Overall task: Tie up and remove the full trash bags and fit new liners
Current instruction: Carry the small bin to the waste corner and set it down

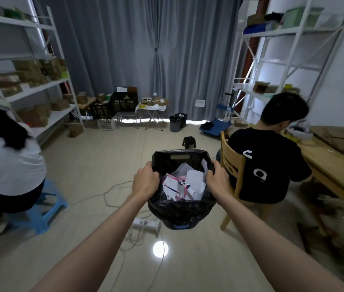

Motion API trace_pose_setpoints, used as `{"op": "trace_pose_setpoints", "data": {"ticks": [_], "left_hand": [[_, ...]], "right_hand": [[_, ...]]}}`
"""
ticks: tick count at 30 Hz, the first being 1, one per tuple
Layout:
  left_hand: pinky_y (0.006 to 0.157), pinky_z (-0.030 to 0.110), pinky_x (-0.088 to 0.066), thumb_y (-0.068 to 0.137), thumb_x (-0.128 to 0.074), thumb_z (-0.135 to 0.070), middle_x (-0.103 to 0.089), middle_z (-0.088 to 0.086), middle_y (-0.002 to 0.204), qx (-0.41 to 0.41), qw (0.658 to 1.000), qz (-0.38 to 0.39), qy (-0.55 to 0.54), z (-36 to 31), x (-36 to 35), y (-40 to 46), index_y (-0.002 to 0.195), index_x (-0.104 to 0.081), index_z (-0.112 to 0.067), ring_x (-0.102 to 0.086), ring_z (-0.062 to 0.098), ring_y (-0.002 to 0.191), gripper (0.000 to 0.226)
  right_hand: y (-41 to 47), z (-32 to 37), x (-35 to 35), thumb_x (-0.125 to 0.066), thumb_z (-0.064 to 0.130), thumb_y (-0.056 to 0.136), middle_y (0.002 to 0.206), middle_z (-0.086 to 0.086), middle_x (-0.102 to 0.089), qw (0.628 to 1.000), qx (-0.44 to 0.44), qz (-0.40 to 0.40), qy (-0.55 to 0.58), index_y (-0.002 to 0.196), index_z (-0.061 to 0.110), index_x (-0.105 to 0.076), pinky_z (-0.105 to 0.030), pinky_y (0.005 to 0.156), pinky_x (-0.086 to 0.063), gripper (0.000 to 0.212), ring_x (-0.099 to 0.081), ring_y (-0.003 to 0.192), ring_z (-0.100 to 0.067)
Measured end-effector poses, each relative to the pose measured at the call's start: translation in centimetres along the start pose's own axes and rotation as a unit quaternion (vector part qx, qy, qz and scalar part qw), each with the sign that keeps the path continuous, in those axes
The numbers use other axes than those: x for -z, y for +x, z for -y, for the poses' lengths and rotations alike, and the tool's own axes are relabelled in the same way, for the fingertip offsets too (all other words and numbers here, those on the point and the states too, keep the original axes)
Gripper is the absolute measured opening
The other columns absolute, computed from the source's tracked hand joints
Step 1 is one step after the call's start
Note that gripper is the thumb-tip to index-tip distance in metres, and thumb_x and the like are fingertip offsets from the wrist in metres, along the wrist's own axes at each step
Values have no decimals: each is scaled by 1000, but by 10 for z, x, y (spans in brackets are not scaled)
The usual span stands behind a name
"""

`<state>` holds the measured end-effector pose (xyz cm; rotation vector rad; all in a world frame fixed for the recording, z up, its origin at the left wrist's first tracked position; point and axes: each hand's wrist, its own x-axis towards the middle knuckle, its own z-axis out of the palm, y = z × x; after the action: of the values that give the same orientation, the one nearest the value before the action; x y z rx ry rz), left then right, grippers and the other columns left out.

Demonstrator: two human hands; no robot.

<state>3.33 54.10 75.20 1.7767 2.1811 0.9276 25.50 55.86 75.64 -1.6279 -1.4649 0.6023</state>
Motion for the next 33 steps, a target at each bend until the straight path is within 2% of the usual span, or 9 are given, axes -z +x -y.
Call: {"op": "trace_pose_setpoints", "data": {"ticks": [4,6,13,19,24,29,33], "left_hand": [[81,42,-43,89,-39,-15,-66,19,108,0,1000,1,-9,-15,-34,88,123,-52,-13,-57,42,99,37],[78,41,-42,88,-39,-16,-66,18,108,-4,1000,1,-17,-28,-46,127,124,-52,-15,-58,42,98,38],[70,36,-39,89,-38,-19,-67,13,101,-29,999,7,-23,-64,-80,260,123,-53,-17,-59,35,89,37],[70,35,-36,90,-39,-15,-66,12,99,-42,999,0,-15,-81,-124,382,118,-56,-13,-56,31,85,33],[69,37,-40,88,-40,-13,-66,14,96,-33,999,-24,-7,-101,-162,496,113,-57,-13,-58,36,88,30],[68,36,-40,86,-40,-14,-65,13,92,-13,999,-41,-2,-112,-191,594,118,-56,-17,-59,36,87,36],[69,36,-40,87,-40,-15,-66,14,92,-4,999,-47,-2,-113,-213,670,119,-56,-17,-58,36,87,36]], "right_hand": [[85,-1,-16,-40,9,98,131,-10,-53,1000,-2,-6,12,140,17,-46,-27,91,-36,43,-50,120,-24],[124,0,-19,-40,7,97,127,-10,-55,1000,-4,-12,16,138,16,-49,-25,86,-34,43,-51,115,-22],[266,0,-34,-42,9,95,120,-9,-59,999,-5,-17,41,131,15,-53,-29,82,-40,38,-55,109,-24],[400,-9,-69,-41,14,97,121,-9,-57,999,-2,-12,50,131,18,-52,-37,90,-46,36,-54,112,-26],[529,-8,-97,-41,16,100,124,-10,-57,998,15,-4,56,134,19,-50,-30,82,-39,36,-54,109,-23],[635,6,-117,-40,14,101,132,-10,-52,999,26,12,40,139,16,-47,-32,91,-38,39,-49,120,-25],[712,11,-144,-40,14,99,128,-10,-54,998,36,23,38,137,17,-49,-36,94,-41,39,-51,118,-26]]}}
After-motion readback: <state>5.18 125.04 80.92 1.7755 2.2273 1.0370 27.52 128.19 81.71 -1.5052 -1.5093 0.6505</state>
